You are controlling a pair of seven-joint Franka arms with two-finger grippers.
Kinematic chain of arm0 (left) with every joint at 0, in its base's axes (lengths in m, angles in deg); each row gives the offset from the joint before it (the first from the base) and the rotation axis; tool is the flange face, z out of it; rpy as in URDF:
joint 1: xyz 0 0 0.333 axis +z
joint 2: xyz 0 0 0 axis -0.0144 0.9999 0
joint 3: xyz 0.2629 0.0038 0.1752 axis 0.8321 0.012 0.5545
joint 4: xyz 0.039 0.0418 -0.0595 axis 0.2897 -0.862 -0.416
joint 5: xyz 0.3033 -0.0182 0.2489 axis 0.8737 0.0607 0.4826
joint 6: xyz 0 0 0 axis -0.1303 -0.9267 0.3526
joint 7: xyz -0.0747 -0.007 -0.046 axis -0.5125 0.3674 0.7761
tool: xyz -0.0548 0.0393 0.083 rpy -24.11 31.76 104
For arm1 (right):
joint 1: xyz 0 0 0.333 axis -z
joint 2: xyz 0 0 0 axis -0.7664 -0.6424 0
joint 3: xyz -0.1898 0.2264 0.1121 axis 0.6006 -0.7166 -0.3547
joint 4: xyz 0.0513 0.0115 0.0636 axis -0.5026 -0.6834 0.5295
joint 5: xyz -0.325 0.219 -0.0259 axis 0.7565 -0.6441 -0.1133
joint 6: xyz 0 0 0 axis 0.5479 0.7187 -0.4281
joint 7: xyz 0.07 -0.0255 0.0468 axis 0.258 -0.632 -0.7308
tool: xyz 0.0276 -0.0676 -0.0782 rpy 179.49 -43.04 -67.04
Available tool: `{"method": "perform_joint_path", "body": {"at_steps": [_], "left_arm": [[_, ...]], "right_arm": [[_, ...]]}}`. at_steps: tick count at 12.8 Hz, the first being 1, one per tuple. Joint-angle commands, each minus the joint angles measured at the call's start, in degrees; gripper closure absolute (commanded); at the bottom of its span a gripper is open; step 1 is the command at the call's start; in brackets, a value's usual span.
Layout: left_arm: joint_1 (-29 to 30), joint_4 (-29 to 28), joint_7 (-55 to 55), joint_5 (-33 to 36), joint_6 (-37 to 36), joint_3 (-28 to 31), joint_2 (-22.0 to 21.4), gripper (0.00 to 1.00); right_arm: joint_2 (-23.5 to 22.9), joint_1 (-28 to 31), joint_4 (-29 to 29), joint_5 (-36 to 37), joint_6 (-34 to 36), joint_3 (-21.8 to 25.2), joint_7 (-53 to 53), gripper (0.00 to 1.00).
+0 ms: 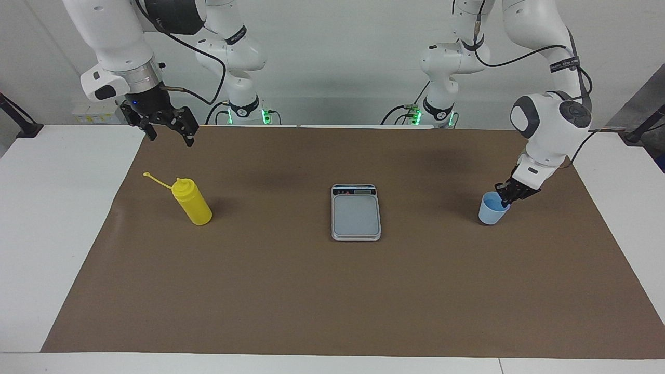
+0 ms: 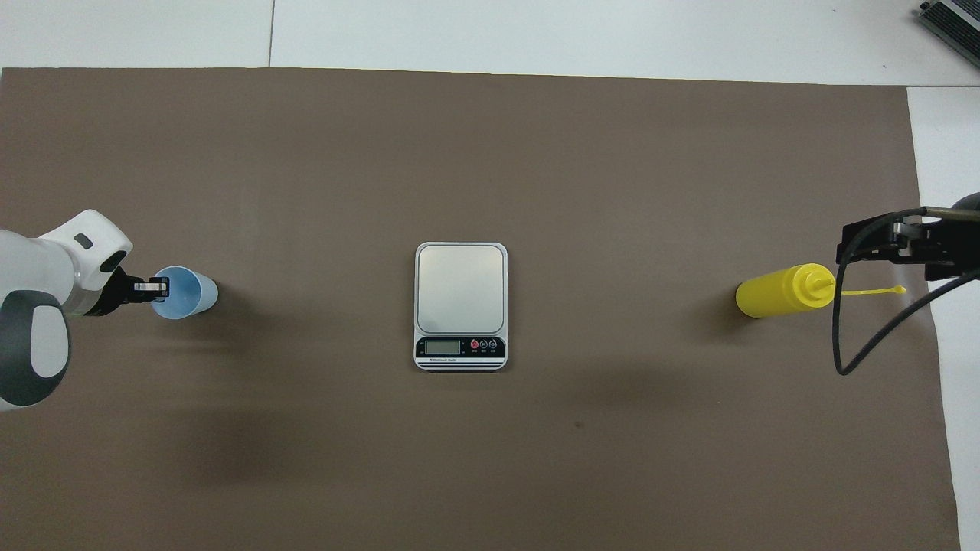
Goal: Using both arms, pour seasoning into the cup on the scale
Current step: 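Carry the blue cup with the left gripper onto the scale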
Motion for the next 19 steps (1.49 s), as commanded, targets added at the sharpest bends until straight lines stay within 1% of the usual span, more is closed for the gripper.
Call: {"method": "perform_joint_path", "body": {"at_steps": [1, 2, 4, 6, 10, 12, 14, 16, 19], "left_arm": [[-0.99, 7.94, -7.13, 0.47, -6.46, -2.35, 2.55, 1.00], [-0.99, 9.97, -9.59, 0.47, -8.39, -3.84, 3.08, 1.00], [-0.99, 13.57, -20.62, 1.95, -13.22, -8.58, 3.08, 1.00], [-0.99, 17.44, -30.66, 5.73, -18.41, -14.02, 3.26, 1.00], [-0.99, 18.25, -45.70, 6.62, -20.01, -22.73, 3.52, 1.00], [-1.34, 19.12, -53.95, 7.14, -21.59, -25.73, 3.61, 1.00], [-2.74, 22.80, -58.64, 7.41, -25.36, -26.27, 4.83, 1.00], [-3.19, 26.24, -62.76, 7.06, -26.34, -28.89, 6.59, 1.00], [-3.19, 25.90, -65.41, 6.80, -25.20, -31.97, 6.95, 1.00]], "right_arm": [[1.25, 0.80, -1.39, -1.09, -0.40, -0.33, -0.95, 0.00], [1.25, 0.80, -1.39, -1.09, -0.40, -0.33, -0.95, 0.00], [1.25, 0.80, -1.39, -1.09, -0.40, -0.33, -0.95, 0.00], [1.25, 0.80, -1.39, -1.09, -0.40, -0.33, -0.95, 0.00], [1.25, 0.80, -1.39, -1.09, -0.40, -0.33, -0.95, 0.00], [1.25, 0.80, -1.48, -1.09, -0.40, -0.33, -0.95, 0.00], [1.25, 0.80, -1.39, -1.09, -0.40, -0.33, -0.95, 0.00], [1.25, 0.80, -1.39, -1.09, -0.40, -0.33, -0.95, 0.00], [1.25, 0.80, -1.39, -1.09, -0.40, -0.33, -0.95, 0.00]]}}
